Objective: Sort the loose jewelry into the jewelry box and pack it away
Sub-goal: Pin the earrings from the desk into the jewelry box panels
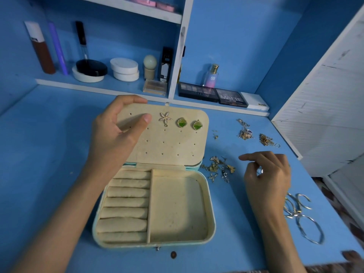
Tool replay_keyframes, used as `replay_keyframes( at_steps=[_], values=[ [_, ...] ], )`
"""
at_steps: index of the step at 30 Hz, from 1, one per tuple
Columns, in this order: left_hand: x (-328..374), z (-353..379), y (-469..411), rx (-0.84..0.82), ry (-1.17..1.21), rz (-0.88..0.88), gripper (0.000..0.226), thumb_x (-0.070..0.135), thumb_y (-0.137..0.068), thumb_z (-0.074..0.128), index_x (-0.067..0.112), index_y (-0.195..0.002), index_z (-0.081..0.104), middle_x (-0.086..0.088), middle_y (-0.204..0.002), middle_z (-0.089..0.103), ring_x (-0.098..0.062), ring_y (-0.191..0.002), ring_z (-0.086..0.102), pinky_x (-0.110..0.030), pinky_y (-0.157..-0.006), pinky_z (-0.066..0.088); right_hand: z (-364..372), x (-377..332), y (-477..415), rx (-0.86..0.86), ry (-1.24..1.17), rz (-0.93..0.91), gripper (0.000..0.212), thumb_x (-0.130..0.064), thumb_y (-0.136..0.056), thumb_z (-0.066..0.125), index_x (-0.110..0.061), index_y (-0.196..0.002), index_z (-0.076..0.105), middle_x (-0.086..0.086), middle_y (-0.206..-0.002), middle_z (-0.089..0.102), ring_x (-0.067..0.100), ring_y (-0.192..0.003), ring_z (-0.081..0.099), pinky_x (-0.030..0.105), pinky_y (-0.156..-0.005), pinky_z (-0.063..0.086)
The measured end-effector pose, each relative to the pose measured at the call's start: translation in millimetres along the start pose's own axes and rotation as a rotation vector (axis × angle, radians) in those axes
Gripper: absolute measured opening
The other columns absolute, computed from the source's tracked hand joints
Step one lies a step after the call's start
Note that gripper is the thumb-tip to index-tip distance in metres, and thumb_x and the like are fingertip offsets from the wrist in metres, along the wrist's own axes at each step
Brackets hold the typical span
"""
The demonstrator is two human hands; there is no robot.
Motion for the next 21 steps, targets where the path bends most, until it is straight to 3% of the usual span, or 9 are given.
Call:
replay_keyframes(
  at_steps=[6, 11, 16, 21],
  values=[
    [0, 1, -1, -0.004, -0.009, 0.01, 0.03, 0.012, -0.086, 0.068, 0.038, -0.099, 0.06, 0.034, -0.097, 0.062, 0.012, -0.097, 0.055, -0.005, -0.086, 0.038, 11, -1, 3, -0.136, 0.072, -0.038, 0.027, -0.008, -0.072, 0.05, -0.02, -0.071, 0.074, -0.007, -0.07, 0.068, 0.019, -0.074, 0.048, 0.032, -0.071, 0.031],
    [-2, 1, -1, -0.003, 0.002, 0.011, 0.03, 0.015, -0.086, 0.068, 0.04, -0.098, 0.06, 0.032, -0.097, 0.062, 0.01, -0.095, 0.056, -0.009, -0.088, 0.041, 14, -8, 4, -0.213, 0.026, -0.043, 0.026, -0.01, -0.071, 0.051, -0.022, -0.073, 0.075, -0.011, -0.066, 0.067, 0.019, -0.072, 0.053, 0.024, -0.072, 0.022],
    [-3, 0, -2, 0.001, 0.013, 0.005, 0.026, 0.02, -0.084, 0.066, 0.041, -0.099, 0.06, 0.03, -0.099, 0.063, 0.006, -0.102, 0.056, -0.015, -0.092, 0.041, 16, -17, 4, -0.281, -0.156, -0.042, 0.032, -0.019, -0.074, 0.044, -0.02, -0.086, 0.074, -0.021, -0.07, 0.059, 0.016, -0.076, 0.055, 0.031, -0.074, 0.041],
    [-3, 1, -2, 0.006, 0.016, 0.005, 0.026, 0.02, -0.083, 0.066, 0.04, -0.098, 0.06, 0.031, -0.097, 0.063, 0.008, -0.096, 0.057, -0.015, -0.089, 0.043, 21, -32, 9, -0.392, -0.217, -0.184, 0.026, -0.021, -0.075, 0.046, -0.021, -0.078, 0.072, -0.01, -0.079, 0.064, 0.015, -0.082, 0.048, 0.02, -0.076, 0.039]
  ],
)
Point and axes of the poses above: each hand's wrist, its own y-axis away from the middle knuckle, its own z-axis out of the palm, x = y × z, the point moved 8 cm from there along -y, towards the middle knuckle
